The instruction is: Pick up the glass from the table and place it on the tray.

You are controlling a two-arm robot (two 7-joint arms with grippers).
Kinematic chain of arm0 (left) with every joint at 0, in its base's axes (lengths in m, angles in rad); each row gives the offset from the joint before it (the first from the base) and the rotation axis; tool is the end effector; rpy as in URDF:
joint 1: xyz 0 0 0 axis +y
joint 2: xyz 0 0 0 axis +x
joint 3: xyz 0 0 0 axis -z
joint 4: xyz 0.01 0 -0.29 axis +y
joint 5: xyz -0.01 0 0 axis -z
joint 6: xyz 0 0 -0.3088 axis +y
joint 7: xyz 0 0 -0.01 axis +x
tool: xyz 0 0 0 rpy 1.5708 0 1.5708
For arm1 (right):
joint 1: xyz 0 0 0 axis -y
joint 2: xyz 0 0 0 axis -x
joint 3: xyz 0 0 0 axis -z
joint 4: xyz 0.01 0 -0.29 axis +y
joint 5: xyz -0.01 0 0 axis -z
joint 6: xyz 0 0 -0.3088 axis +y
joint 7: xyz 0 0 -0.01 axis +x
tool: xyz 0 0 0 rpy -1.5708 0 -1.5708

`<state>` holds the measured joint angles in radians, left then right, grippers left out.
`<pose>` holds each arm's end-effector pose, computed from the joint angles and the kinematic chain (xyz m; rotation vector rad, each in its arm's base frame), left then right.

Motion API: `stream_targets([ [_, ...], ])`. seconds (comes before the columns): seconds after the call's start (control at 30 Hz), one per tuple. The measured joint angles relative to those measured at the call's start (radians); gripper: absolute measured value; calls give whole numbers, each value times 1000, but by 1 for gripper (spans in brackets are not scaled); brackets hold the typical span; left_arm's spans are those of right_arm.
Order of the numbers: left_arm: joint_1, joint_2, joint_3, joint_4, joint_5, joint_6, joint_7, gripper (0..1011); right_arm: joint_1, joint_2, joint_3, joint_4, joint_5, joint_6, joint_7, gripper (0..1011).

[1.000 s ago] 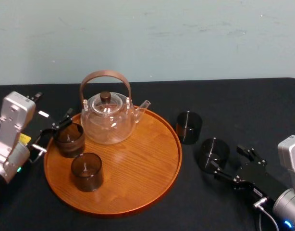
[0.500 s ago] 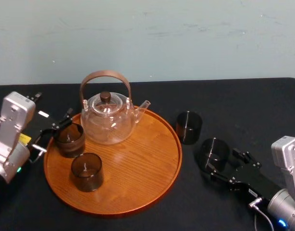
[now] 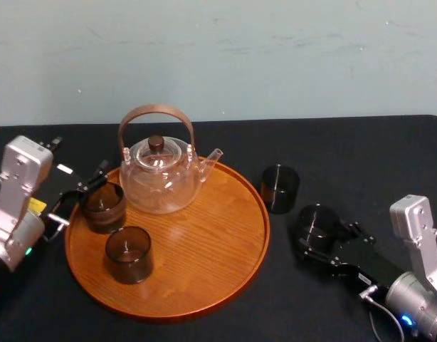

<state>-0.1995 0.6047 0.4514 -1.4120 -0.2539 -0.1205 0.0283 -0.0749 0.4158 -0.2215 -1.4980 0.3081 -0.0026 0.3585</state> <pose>0.3581 0.0827 -0.3023 0.3045 -0.2850 1.2480 0.2940 -0.0648 -0.3476 -0.2226 0.1228 -1.0201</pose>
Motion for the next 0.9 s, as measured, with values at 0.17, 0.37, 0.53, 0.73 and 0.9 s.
stream_targets([
  [0.17, 0, 0, 0, 0, 0, 0, 0, 1001, 25, -6, -9, 28, -3, 1, 8, 1002],
  [0.37, 0, 0, 0, 0, 0, 0, 0, 1001, 59, -15, -18, 69, -3, -5, 23, 1002],
  [0.53, 0, 0, 0, 0, 0, 0, 0, 1001, 85, -24, -27, 105, 3, -20, 37, 1002],
  [0.73, 0, 0, 0, 0, 0, 0, 0, 1001, 100, -33, -31, 125, 5, -31, 38, 1002],
  [0.9, 0, 0, 0, 0, 0, 0, 0, 1001, 98, -31, -31, 122, 5, -30, 37, 1002],
])
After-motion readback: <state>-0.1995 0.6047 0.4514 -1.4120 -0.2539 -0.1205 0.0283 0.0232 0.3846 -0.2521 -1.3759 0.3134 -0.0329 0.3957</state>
